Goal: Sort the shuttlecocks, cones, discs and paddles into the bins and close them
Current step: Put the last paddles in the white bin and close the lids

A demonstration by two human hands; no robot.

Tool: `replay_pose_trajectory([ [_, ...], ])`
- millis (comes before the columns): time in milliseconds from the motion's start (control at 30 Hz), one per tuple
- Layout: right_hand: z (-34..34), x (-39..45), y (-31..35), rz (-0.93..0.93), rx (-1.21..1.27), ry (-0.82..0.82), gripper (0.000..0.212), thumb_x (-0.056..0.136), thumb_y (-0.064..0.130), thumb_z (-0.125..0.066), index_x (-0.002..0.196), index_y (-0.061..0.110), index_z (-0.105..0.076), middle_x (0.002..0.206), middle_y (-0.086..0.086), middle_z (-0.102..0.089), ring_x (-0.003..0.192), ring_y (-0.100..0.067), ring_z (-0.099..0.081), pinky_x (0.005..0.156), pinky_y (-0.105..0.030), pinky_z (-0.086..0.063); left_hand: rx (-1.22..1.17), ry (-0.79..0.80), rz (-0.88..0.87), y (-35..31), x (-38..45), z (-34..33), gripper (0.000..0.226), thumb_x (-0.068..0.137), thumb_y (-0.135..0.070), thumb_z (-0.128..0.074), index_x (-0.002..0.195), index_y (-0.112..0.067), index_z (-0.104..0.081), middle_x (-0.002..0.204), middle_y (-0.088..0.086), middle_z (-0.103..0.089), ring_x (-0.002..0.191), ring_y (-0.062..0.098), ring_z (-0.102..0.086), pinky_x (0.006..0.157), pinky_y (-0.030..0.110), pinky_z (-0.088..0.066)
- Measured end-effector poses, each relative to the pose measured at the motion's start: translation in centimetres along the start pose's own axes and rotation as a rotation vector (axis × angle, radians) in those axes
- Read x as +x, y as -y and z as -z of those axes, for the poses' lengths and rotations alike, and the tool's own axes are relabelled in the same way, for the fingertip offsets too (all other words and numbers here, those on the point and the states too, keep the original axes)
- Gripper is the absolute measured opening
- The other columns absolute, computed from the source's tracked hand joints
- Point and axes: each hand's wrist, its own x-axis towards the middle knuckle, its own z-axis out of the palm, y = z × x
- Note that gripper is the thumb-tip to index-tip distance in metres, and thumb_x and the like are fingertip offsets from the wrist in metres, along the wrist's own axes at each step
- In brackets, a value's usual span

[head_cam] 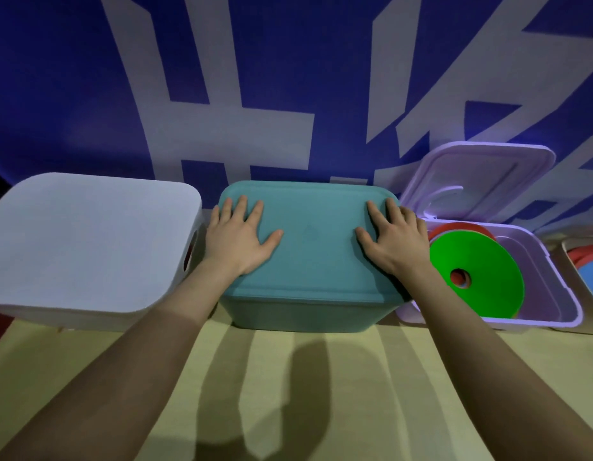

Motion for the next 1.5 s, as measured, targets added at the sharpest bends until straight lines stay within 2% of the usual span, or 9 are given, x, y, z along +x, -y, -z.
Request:
replay_pose_trajectory([
  [167, -0.7, 0.2, 0.1, -0.020, 0.023, 0.028, 0.069, 0.089, 0.064, -0.017, 0.149, 0.030, -0.018, 0.157, -0.004, -0.014, 0.139, -0.031, -0.015, 0.110, -0.046, -0.017, 0.008, -0.033, -0.024, 0.2, -0.2, -0.2, 0.078, 0.087, -0.070, -0.014, 0.150, -0.023, -0.010, 0.157, 0.011, -0.010, 0.144, 0.031, -0.004, 0.117, 0.042, -0.003],
  [333, -0.4, -0.1, 0.3, -0.021, 0.048, -0.066, 0.069, 0.084, 0.065, -0.021, 0.140, 0.027, -0.036, 0.148, -0.004, -0.034, 0.130, -0.032, -0.028, 0.105, -0.046, -0.021, -0.007, -0.023, -0.013, -0.1, -0.3, 0.0, 0.077, 0.088, -0.069, -0.014, 0.150, -0.024, -0.008, 0.157, 0.010, -0.006, 0.144, 0.030, 0.000, 0.117, 0.042, 0.000],
  [633, 1.0, -0.6, -0.4, 0.008, 0.114, -0.166, 0.059, 0.089, 0.057, -0.026, 0.138, 0.028, -0.041, 0.145, -0.005, -0.040, 0.132, -0.029, -0.031, 0.105, -0.045, -0.015, -0.169, -0.122, -0.021, -1.5, -0.3, 2.4, 0.064, 0.092, -0.053, -0.038, 0.144, -0.017, -0.030, 0.152, 0.011, -0.024, 0.140, 0.032, -0.016, 0.114, 0.044, -0.012],
  [767, 3.2, -0.8, -2.4, 0.081, 0.217, -0.327, 0.044, 0.095, 0.039, -0.043, 0.134, 0.020, -0.049, 0.135, -0.008, -0.051, 0.121, -0.030, -0.045, 0.099, -0.042, -0.028, -0.234, -0.283, -0.099, -5.5, 0.0, 4.8, 0.052, 0.094, -0.038, -0.044, 0.139, -0.011, -0.040, 0.147, 0.010, -0.035, 0.134, 0.029, -0.030, 0.109, 0.040, -0.020],
  [900, 5.3, -1.0, -6.5, 0.180, 0.300, -0.482, 0.045, 0.090, 0.035, -0.039, 0.122, 0.011, -0.060, 0.111, -0.011, -0.064, 0.094, -0.036, -0.059, 0.077, -0.040, -0.044, -0.239, -0.437, -0.273, -11.2, 0.6, 6.9, 0.051, 0.086, -0.038, -0.037, 0.118, -0.005, -0.059, 0.121, 0.013, -0.059, 0.107, 0.033, -0.056, 0.091, 0.042, -0.041],
  [1067, 7.5, -0.6, -14.3, 0.253, 0.329, -0.581, 0.044, 0.090, 0.032, -0.040, 0.123, 0.011, -0.059, 0.106, -0.010, -0.064, 0.090, -0.034, -0.059, 0.071, -0.038, -0.046, -0.237, -0.574, -0.351, -20.5, 2.0, 8.8, 0.044, 0.082, -0.032, -0.041, 0.108, -0.005, -0.063, 0.104, 0.011, -0.065, 0.089, 0.031, -0.062, 0.076, 0.038, -0.048],
  [1300, 6.5, 2.9, -25.3, 0.069, 0.373, -0.495, 0.059, 0.092, 0.038, -0.047, 0.146, 0.030, -0.027, 0.138, -0.018, -0.039, 0.112, -0.040, -0.048, 0.081, -0.048, -0.049, -0.278, -0.435, -0.145, -30.1, 5.6, 7.1, 0.057, 0.088, -0.046, -0.042, 0.136, -0.015, -0.043, 0.132, 0.018, -0.046, 0.102, 0.041, -0.053, 0.080, 0.046, -0.046],
  [1400, 5.7, 4.1, -27.0, 0.023, 0.386, -0.347, 0.063, 0.093, 0.046, -0.044, 0.147, 0.040, -0.011, 0.137, -0.016, -0.038, 0.105, -0.040, -0.054, 0.077, -0.049, -0.052, -0.290, -0.361, -0.016, -32.0, 7.0, 5.9, 0.064, 0.093, -0.049, -0.042, 0.147, -0.023, -0.021, 0.148, 0.017, -0.022, 0.117, 0.043, -0.043, 0.092, 0.050, -0.040],
  [1500, 4.6, 4.5, -26.6, 0.042, 0.522, -0.273, 0.063, 0.095, 0.046, -0.041, 0.147, 0.041, -0.006, 0.127, -0.011, -0.043, 0.092, -0.032, -0.058, 0.066, -0.037, -0.047, -0.473, -0.364, 0.036, -32.5, 7.6, 5.0, 0.061, 0.092, -0.047, -0.044, 0.146, -0.033, -0.019, 0.151, 0.013, -0.011, 0.120, 0.044, -0.042, 0.095, 0.050, -0.041],
])
